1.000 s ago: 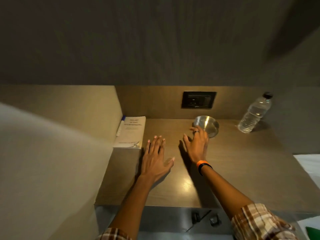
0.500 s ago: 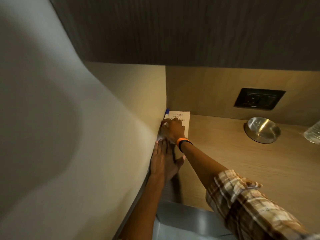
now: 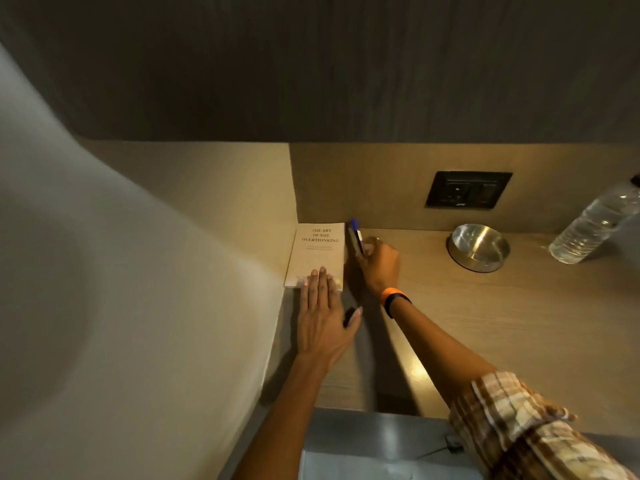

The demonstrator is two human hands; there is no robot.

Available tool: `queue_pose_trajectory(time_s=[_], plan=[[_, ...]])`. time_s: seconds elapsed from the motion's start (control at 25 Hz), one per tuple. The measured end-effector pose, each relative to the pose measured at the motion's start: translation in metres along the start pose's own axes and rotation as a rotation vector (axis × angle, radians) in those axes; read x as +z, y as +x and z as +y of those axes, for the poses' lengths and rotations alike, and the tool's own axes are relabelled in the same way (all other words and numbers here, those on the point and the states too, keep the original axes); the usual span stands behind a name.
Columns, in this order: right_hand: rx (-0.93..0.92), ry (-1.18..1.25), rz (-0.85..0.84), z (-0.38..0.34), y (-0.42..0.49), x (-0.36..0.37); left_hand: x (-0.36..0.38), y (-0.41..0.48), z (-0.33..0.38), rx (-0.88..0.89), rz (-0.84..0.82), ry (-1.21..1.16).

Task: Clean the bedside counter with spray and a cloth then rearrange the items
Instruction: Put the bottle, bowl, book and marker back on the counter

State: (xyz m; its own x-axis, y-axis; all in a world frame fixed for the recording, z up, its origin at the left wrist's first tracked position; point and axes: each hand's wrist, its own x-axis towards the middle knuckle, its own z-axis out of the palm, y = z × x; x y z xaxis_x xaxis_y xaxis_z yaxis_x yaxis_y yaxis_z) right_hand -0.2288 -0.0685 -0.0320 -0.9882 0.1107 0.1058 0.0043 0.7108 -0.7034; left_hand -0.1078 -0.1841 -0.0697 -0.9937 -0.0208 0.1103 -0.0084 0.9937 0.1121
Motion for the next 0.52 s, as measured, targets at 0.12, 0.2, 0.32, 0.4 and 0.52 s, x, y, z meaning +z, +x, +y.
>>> queue_pose_trajectory(time_s=[0.12,0.2,0.32,0.4,0.52], plan=[[0.118,-0.026,0.076,0.046,-0.009,-0.027,0.008,0.009,0.038,0.149,-0.033,-0.07],[0.161,-0.045,0.105,0.064,-0.01,-0.037,0.015,0.014,0.059,0.196,-0.088,-0.073],[0.171,-0.077,0.097,0.069,-0.005,-0.039,0.024,0.019,0.077,0.205,-0.154,-0.064],[0.175,-0.075,0.103,0.068,0.0,-0.037,0.026,0.021,0.081,0.195,-0.157,-0.064],[0.187,-0.072,0.11,0.068,-0.001,-0.034,0.029,0.023,0.08,0.191,-0.151,-0.069]])
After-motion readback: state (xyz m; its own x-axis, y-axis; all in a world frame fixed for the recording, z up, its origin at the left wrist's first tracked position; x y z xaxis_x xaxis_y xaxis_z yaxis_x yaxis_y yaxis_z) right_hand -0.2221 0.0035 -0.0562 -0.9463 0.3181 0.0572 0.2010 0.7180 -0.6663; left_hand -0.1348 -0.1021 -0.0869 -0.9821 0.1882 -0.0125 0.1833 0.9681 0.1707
